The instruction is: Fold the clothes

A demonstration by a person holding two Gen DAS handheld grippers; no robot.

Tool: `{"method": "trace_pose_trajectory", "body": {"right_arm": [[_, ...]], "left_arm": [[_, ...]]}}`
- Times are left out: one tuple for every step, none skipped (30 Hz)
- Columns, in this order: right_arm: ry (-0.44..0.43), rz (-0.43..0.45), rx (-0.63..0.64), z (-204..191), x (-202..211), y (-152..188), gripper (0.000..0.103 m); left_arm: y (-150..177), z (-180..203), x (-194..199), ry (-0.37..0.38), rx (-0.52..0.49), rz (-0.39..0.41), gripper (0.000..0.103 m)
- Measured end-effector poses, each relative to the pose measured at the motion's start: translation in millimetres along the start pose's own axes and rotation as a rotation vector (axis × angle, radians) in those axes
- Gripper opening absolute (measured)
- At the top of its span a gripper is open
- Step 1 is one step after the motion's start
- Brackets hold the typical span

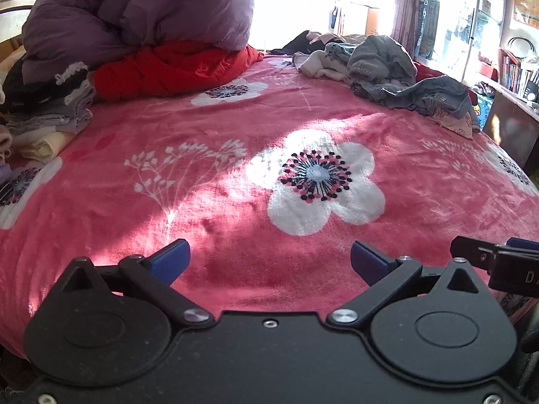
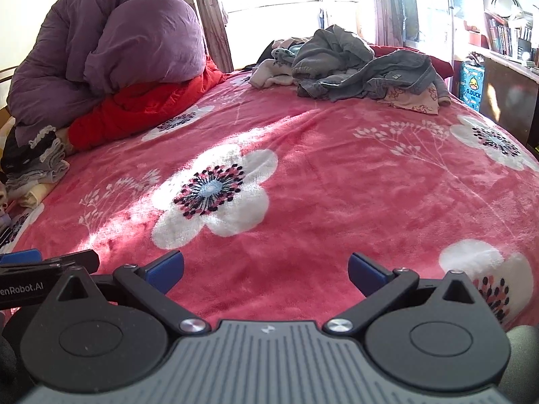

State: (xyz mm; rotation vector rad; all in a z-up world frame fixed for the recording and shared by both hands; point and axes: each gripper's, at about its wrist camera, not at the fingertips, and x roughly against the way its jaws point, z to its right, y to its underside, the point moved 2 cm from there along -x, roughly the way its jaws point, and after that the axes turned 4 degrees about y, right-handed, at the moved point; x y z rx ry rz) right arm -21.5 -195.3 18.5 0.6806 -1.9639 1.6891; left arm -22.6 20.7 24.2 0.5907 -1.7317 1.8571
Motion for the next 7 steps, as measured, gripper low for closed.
{"method": "trace_pose_trajectory", "body": {"right_arm": [[0.000,0.001,0.003,-2,-1,0,0.103],[0.000,0.003,0.006,-3,-3,0,0.103],[-0.003,0.000,0.012,-5,-4,1,0.103],[-0.006,-0.003,0.016,-7,-6,2,0.103],[-0.009,-0.013,0.016,-8,-9,3,0.103],[-0.012,-0.022,0.016,-10,-12,4,0.103],[-0.016,-0.031,0.016,-11,-14,6,0.103]], "left_arm": [[1,1,-2,-0.006,-0.010,-0.003,0.103],[3,3,-5,-0.018,-0.021,-0.012,0.103],[4,3,-9,-0.026,-0.026,-0.024,0.103],[5,3,-11,-0.023,-0.026,-0.031,0.103],[6,2,-12,-0.017,-0.025,-0.034,0.103],[6,2,-12,-0.015,-0.024,-0.034,0.103],[7,2,-12,-0.018,-0.025,-0.030,0.103]]}}
